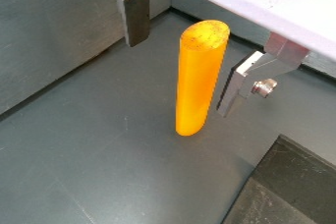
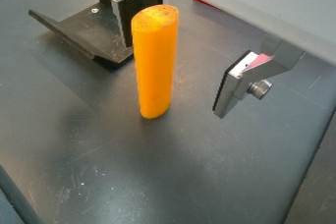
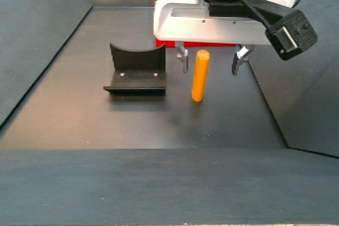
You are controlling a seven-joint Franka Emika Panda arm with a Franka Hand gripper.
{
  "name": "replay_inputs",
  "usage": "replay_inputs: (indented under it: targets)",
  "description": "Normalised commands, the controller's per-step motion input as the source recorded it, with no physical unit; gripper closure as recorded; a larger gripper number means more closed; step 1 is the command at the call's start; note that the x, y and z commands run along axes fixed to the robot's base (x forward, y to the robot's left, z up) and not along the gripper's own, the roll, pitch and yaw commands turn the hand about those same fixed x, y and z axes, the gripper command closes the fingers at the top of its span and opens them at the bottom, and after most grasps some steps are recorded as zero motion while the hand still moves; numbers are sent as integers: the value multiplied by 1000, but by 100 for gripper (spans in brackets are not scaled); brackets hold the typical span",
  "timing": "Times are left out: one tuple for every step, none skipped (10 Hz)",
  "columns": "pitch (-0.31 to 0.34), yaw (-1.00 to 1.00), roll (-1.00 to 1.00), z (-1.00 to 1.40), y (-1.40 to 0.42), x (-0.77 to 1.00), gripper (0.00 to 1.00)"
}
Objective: Pick up the oval object. Move up. Move to above the board. Insert the oval object.
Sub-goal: Pick up the oval object.
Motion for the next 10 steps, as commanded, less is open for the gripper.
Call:
replay_inputs:
  targets:
    - [0, 0, 0, 0, 0, 0, 100]
    - [0, 0, 0, 0, 0, 0, 100]
    - [0, 0, 0, 0, 0, 0, 100]
    - [0, 0, 0, 0, 0, 0, 100]
    - [0, 0, 0, 0, 0, 0, 100]
    - [0, 0, 0, 0, 0, 0, 100]
    - [0, 0, 0, 0, 0, 0, 100]
    - [0, 0, 0, 0, 0, 0, 100]
    - [0, 0, 0, 0, 0, 0, 100]
    - [0, 0, 0, 0, 0, 0, 100]
